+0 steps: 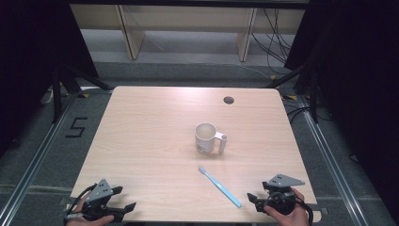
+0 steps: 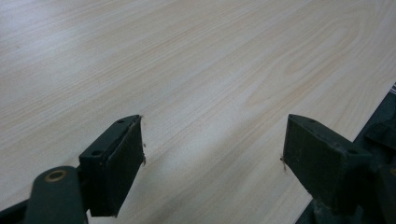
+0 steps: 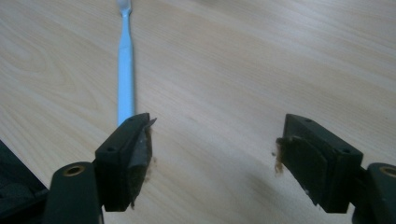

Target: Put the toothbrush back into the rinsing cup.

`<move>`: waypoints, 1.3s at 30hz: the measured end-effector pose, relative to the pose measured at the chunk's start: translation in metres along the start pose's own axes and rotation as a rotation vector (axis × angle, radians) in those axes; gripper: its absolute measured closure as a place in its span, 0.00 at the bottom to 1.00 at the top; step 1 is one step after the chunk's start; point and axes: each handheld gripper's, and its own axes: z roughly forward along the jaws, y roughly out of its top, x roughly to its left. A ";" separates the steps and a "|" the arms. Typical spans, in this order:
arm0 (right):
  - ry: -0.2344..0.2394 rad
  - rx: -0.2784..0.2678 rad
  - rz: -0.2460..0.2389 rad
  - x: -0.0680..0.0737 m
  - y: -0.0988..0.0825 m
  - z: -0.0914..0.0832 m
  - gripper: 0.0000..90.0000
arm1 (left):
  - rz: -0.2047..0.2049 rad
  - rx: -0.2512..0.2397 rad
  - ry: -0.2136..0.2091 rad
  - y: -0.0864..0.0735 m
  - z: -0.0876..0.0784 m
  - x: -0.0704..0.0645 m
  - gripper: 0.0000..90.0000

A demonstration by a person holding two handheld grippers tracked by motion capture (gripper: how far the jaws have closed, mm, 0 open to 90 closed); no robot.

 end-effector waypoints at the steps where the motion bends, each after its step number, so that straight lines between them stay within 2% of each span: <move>1: 0.007 0.013 0.018 0.002 0.002 0.001 0.29 | -0.013 -0.013 -0.005 0.000 0.001 0.000 0.22; 2: 0.007 0.027 0.035 0.004 0.004 0.002 0.29 | 0.000 -0.002 -0.003 0.000 0.000 0.001 0.22; 5: 0.017 0.057 0.043 0.006 0.007 0.002 0.29 | 0.000 -0.003 0.001 0.000 -0.001 0.001 0.22; 6: 0.018 0.048 0.004 0.003 0.008 0.004 0.29 | -0.003 -0.005 -0.001 0.000 -0.001 0.001 0.22; 7: 0.029 0.073 0.019 0.005 0.012 0.004 0.28 | -0.004 -0.007 -0.001 0.000 0.000 0.001 0.22; 9: 0.037 0.077 -0.009 0.004 0.014 0.005 0.27 | 0.015 0.011 0.010 0.000 -0.001 0.002 0.22; 10: 0.037 0.077 -0.009 0.004 0.014 0.005 0.27 | 0.015 0.011 0.010 0.000 -0.001 0.002 0.22; 11: 0.035 0.067 0.018 0.008 0.015 0.006 0.28 | 0.016 0.018 0.011 0.000 -0.002 0.002 0.22; 12: 0.043 0.077 -0.009 0.007 0.018 0.006 0.28 | 0.004 0.000 0.005 0.000 0.000 0.001 0.22; 13: 0.047 0.098 0.003 0.010 0.020 0.005 0.28 | -0.002 -0.002 -0.002 0.000 0.000 0.001 0.22; 14: 0.053 0.098 -0.021 0.010 0.022 0.005 0.27 | -0.014 -0.012 0.002 -0.001 0.001 -0.001 0.22; 15: 0.063 0.108 -0.019 0.012 0.024 0.005 0.27 | -0.011 -0.005 0.001 0.000 0.000 -0.001 0.22; 16: 0.070 0.143 -0.022 0.014 0.030 0.003 0.27 | -0.013 -0.014 -0.003 0.000 0.001 0.000 0.22; 17: 0.070 0.143 -0.037 0.014 0.031 0.004 0.29 | -0.013 -0.014 -0.003 0.000 0.001 0.000 0.22; 18: 0.077 0.143 -0.024 0.017 0.033 0.004 0.31 | -0.014 -0.017 0.000 0.000 0.001 -0.001 0.22; 19: 0.080 0.165 -0.040 0.017 0.036 0.003 0.32 | -0.012 -0.012 -0.003 0.000 0.001 0.000 0.22; 20: 0.080 0.165 -0.040 0.017 0.036 0.003 0.32 | -0.012 -0.012 -0.003 0.000 0.001 0.000 0.22; 21: 0.079 0.152 -0.081 0.017 0.041 0.007 0.34 | -0.001 0.000 0.003 0.000 0.000 0.000 0.22; 23: 0.083 0.163 -0.076 0.018 0.043 0.006 0.36 | -0.012 -0.009 0.003 0.000 0.000 -0.001 0.22; 24: 0.087 0.186 -0.072 0.020 0.049 0.008 0.38 | -0.012 -0.010 0.003 0.000 0.000 -0.001 0.22; 27: 0.090 0.188 -0.076 0.023 0.052 0.010 0.40 | -0.012 -0.009 0.003 0.000 0.000 -0.001 0.22; 28: 0.094 0.187 -0.091 0.022 0.055 0.012 0.41 | -0.014 -0.016 -0.001 0.000 0.001 -0.001 0.22; 29: 0.101 0.213 -0.108 0.024 0.060 0.013 0.42 | 0.015 0.014 0.007 0.000 0.000 0.002 0.22; 30: 0.096 0.230 -0.105 0.027 0.061 0.014 0.42 | 0.016 0.017 0.008 0.000 -0.001 0.001 0.22; 31: 0.103 0.246 -0.085 0.030 0.063 0.015 0.43 | -0.001 -0.001 0.002 0.000 0.000 0.000 0.22; 32: 0.105 0.248 -0.104 0.030 0.065 0.016 0.44 | -0.001 -0.001 0.003 0.000 0.000 0.000 0.22; 35: 0.119 0.254 -0.114 0.031 0.069 0.019 0.46 | -0.011 -0.010 0.003 0.000 0.000 -0.001 0.22; 36: 0.123 0.278 -0.096 0.034 0.072 0.021 0.47 | -0.011 -0.011 0.003 0.000 0.000 -0.001 0.22; 39: 0.123 0.297 -0.078 0.036 0.074 0.021 0.48 | 0.004 0.007 0.003 0.000 -0.001 0.000 0.22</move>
